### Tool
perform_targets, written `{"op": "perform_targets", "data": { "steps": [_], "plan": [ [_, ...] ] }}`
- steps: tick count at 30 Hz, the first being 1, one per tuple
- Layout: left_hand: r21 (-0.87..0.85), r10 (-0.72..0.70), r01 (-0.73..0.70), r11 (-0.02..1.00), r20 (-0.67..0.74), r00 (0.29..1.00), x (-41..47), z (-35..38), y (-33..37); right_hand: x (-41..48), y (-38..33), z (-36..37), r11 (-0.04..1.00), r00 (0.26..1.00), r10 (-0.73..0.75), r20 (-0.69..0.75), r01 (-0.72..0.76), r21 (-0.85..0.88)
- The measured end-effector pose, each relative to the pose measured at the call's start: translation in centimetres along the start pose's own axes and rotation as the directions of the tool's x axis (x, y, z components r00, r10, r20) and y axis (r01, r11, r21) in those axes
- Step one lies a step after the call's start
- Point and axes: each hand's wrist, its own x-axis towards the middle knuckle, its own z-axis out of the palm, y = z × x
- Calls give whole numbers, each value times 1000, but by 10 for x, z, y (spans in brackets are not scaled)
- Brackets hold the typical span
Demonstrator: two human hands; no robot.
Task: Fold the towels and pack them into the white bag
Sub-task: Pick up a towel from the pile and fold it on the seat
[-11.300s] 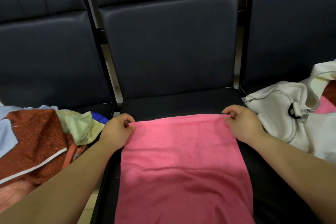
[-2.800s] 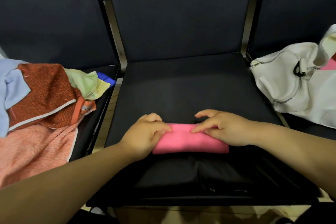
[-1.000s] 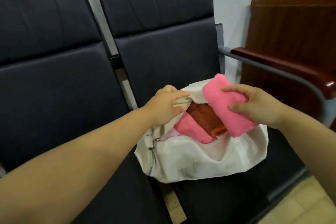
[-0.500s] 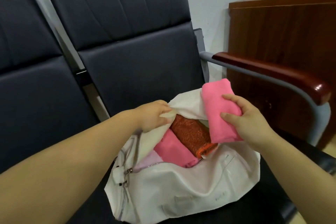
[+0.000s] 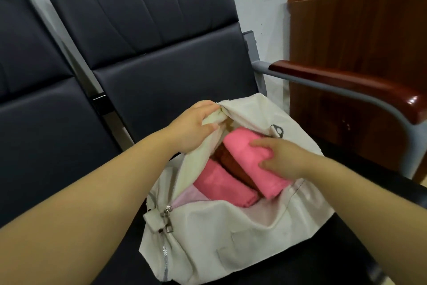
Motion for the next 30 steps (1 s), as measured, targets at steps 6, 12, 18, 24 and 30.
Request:
{"op": "perform_targets", "data": {
  "steps": [6, 12, 18, 24, 30],
  "plan": [
    [22, -27, 27, 999, 8, 1000, 2, 3, 0, 23, 3, -25, 996, 996, 90, -25, -91, -17],
    [25, -46, 46, 999, -5, 999, -3, 9, 10, 26, -1, -11, 983, 990, 124, -70, -113, 143],
    [26, -50, 50, 998, 3, 999, -6, 13, 15, 21, 2, 1, 879, 993, 74, 87, -106, 464],
    [43, -66, 66, 997, 3, 998, -10, 9, 12, 21, -6, 1, 825, 979, -42, 198, -78, 560],
    [38, -69, 71, 997, -39, 997, -9, 8, 14, -4, -19, -42, 996, 996, -86, -35, 86, -10]
  ]
}}
